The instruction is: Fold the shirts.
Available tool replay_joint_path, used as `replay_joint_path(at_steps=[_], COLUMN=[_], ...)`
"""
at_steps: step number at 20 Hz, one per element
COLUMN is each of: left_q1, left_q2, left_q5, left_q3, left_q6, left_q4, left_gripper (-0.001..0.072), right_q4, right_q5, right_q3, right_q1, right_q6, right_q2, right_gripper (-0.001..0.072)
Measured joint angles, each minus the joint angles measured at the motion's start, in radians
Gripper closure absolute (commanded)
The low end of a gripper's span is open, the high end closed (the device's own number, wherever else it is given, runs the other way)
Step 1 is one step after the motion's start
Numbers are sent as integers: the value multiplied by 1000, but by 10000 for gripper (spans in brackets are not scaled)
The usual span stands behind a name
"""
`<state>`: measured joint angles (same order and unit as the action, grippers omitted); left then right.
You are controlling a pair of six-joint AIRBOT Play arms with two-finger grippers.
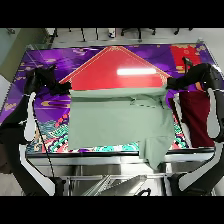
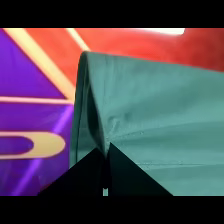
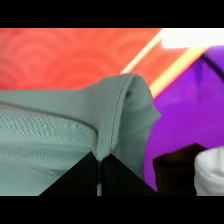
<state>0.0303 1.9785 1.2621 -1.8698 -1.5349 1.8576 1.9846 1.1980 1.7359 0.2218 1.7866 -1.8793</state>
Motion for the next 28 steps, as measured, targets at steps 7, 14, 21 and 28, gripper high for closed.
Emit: replay_joint_path(at_steps=[7, 14, 21, 28], left_q1=[-9, -8, 6, 31], left_q2=[-8, -8, -18, -296], left_q5=[14, 19, 294, 320], left_q3=[106, 111, -62, 434], left_q6=[0, -3, 20, -48], left_q4=[-11, -3, 1, -6], left_gripper=[694, 64, 116, 114], right_q4=[-105, -92, 19, 48], right_q5=[21, 24, 159, 225], right_q3=[-64, -68, -23, -497], right_q1=[-8, -9, 32, 170], right_q6=[-6, -33, -79, -10], right_q2=[-17, -28, 97, 509], right_gripper=[691, 199, 242, 238])
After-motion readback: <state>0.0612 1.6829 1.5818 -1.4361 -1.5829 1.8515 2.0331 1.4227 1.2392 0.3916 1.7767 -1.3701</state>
